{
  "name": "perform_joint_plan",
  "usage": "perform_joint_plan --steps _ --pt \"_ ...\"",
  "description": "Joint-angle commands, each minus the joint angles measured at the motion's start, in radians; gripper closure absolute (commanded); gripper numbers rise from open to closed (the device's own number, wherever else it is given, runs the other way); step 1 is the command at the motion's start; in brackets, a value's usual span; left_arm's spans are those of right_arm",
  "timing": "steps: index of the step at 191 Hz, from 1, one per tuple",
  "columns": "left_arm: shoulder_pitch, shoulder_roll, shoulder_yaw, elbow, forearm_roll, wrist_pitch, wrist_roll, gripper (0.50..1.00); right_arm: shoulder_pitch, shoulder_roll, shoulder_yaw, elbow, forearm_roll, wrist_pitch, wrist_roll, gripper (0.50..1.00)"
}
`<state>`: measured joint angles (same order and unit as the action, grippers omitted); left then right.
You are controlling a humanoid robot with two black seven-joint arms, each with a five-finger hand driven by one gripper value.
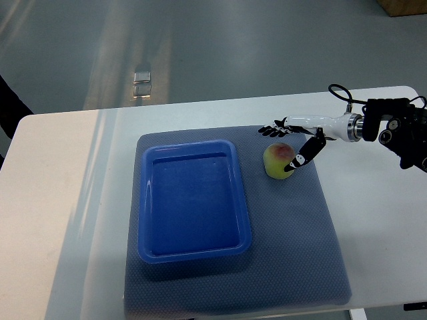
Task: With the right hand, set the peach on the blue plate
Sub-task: 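Grasp the peach with the right hand and lift it toward the tray, then lower the held peach into the blue tray with the right hand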
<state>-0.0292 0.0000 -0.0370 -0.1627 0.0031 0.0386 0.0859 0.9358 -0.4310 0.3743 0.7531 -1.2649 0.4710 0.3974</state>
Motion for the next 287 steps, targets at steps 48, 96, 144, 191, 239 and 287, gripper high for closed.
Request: perform_joint_plan --steps 48,96,144,191,239,287 --pt "0.0 0.0 0.0 0.0 0.0 0.0 0.0 0.5 0.003 0.008 -0.049 -0.014 -0.048 -0.064 0.001 0.581" --pt "0.0 0.0 0.0 0.0 0.001 0.0 0.0 0.5 0.005 0.009 -0.107 -0.015 -0.05 -0.094 0.001 0.74" --pt "0.0 0.0 0.002 0.0 0.001 0.001 0.0 0.5 0.006 0.009 -0.101 -0.015 -0.048 -0.135 0.008 0.881" --pt "0.0 0.0 0.002 0.0 0.001 0.001 0.0 0.5 0.081 0.014 -0.094 -0.015 -0.028 -0.138 0.018 0.875" --pt "0.0 0.0 0.0 0.0 0.001 0.001 0.0 0.5 0.132 0.123 -0.092 -0.051 -0.016 -0.14 0.031 0.869" --pt "0.0 0.0 0.0 0.0 0.001 0.001 0.0 0.5 0.15 0.273 -0.104 -0.117 -0.01 -0.132 0.032 0.863"
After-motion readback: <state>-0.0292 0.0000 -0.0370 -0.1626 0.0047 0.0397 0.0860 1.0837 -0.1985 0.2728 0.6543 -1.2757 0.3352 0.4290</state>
